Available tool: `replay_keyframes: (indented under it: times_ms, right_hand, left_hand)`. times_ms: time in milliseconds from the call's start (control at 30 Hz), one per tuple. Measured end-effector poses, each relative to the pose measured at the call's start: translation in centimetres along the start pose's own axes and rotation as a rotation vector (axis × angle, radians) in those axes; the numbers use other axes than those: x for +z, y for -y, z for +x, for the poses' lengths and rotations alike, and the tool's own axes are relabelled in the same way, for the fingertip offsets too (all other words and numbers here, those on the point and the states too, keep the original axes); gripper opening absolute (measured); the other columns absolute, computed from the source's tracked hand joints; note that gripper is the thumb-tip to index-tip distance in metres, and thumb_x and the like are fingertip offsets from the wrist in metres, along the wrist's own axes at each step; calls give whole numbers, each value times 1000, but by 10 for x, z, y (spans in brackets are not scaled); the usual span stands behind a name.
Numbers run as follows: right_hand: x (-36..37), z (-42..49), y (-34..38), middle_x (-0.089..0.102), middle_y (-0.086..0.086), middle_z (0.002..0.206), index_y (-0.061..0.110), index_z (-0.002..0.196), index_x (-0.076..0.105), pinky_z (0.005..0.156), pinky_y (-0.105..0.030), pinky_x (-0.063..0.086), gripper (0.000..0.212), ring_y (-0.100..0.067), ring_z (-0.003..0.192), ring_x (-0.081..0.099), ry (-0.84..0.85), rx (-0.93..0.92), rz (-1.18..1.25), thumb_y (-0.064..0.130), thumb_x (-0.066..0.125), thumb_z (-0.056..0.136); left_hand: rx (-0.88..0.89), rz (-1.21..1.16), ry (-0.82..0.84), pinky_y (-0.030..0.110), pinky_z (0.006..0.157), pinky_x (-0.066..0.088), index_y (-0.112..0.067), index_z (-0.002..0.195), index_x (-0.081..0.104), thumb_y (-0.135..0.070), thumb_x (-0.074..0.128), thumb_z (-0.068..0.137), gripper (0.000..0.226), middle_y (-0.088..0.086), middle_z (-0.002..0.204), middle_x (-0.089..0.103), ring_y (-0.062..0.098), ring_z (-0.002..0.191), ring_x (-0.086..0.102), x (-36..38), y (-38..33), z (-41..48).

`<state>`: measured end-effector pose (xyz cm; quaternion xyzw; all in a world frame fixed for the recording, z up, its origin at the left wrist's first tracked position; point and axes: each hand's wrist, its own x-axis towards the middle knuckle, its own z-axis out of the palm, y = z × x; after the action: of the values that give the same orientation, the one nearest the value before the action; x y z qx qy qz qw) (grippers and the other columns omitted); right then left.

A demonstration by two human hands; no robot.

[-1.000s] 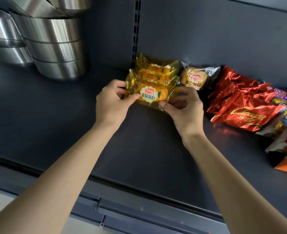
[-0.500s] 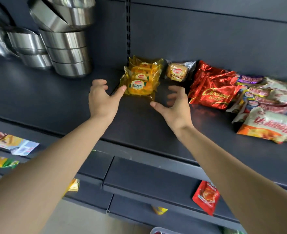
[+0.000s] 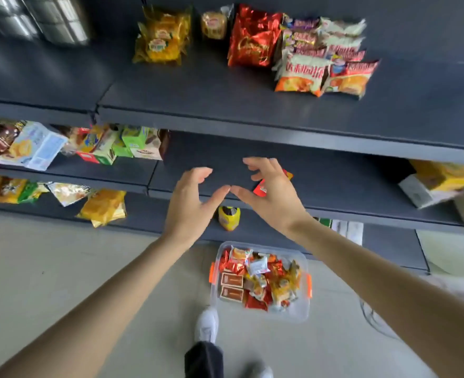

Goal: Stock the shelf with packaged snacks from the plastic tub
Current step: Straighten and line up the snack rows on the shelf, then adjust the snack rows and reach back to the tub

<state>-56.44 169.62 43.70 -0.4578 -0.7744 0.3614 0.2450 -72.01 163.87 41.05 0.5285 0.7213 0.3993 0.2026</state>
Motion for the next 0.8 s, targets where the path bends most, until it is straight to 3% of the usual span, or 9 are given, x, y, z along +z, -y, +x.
replay_keyframes:
  times_ms: [133,233,367,500,633,800]
  right_hand:
    - [10,-36,-58,42,0,140,18,145,35,105,-32,38,68,-18,128,43,150,74,-149,45,62,88]
    - [27,-60,-112,36,1,147,22,148,29,110,-40,35,75,-20,133,38,216,236,-161,50,60,86]
    - [56,-91,-190,30,-1,152,24,149,28,110,-39,36,78,-21,135,37,278,481,-155,53,62,84]
    - [91,-123,-271,39,-6,146,22,144,38,102,-33,38,74,-25,130,42,271,647,-133,48,68,82]
    - [129,-144,-353,37,-7,146,23,145,37,106,-35,36,76,-26,133,38,367,663,-178,47,69,80]
    - [164,-139,-442,42,-10,144,18,143,42,103,-36,36,69,-28,131,40,396,664,-225,38,70,83]
  left_hand:
    - [-77,76,198,14,82,30,-10,129,52,-39,66,85,54,2,125,56,13,113,50,46,17,-43]
    - [-139,109,304,19,88,33,-10,131,51,-39,65,87,55,4,131,54,18,121,49,78,47,-68]
    - [-240,149,405,14,90,27,-10,138,46,-36,64,89,57,6,139,50,19,128,45,119,96,-94]
    - [-341,188,517,18,93,29,-11,140,44,-42,61,89,62,7,142,48,19,130,44,164,151,-118]
    - [-340,219,596,12,84,26,-15,138,45,-41,60,90,57,3,141,48,17,128,44,212,205,-140]
    - [-356,256,709,25,99,30,-17,145,38,-52,55,88,68,1,149,40,16,136,38,267,269,-163]
